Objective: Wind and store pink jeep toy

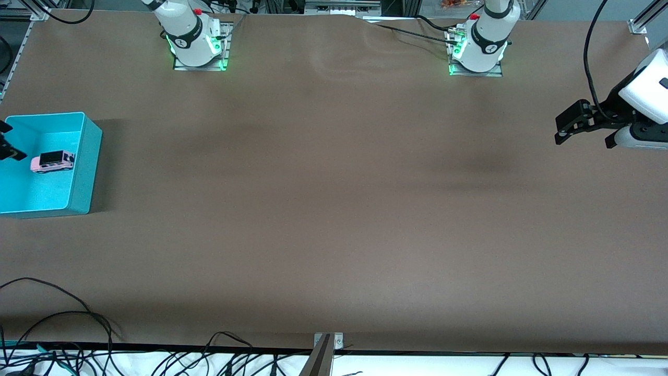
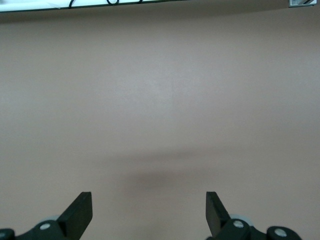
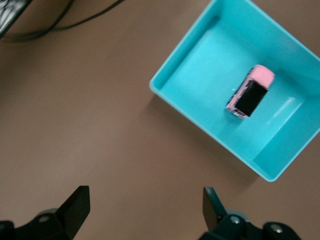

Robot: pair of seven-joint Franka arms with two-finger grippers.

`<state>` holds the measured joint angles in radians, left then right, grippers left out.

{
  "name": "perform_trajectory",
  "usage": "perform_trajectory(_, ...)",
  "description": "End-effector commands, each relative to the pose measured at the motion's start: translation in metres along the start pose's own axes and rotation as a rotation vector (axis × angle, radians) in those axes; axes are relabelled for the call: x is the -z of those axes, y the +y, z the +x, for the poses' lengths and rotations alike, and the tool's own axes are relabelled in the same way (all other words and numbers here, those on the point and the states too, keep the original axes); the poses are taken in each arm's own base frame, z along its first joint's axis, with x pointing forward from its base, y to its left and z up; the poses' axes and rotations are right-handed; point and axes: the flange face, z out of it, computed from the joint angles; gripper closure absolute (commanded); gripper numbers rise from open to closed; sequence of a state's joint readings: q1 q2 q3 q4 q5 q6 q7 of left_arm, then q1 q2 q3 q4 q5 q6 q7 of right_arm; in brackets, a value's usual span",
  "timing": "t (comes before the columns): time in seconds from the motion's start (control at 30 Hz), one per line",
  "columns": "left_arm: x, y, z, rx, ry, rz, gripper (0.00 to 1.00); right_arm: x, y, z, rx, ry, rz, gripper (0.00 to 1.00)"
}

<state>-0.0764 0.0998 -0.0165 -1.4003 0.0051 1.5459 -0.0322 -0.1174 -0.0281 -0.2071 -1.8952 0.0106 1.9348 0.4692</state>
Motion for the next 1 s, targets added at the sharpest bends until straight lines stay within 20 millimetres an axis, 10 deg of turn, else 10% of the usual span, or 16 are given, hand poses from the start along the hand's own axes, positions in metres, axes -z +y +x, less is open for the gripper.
perform_trajectory(0.0,0.007,-0.007,0.002,0.003,0.005,0.017,0.00,0.026,-0.030,-0.041,0.218,-0.007,-0.002,0.00)
perform_trajectory(0.3,0.007,-0.009,0.002,0.006,0.005,0.017,0.00,0.058,-0.096,-0.090,0.502,-0.050,-0.078,0.00)
perform_trajectory(0.97,0.007,-0.003,0.001,-0.004,0.004,0.018,0.00,0.112,-0.131,-0.112,0.703,-0.167,-0.101,0.00)
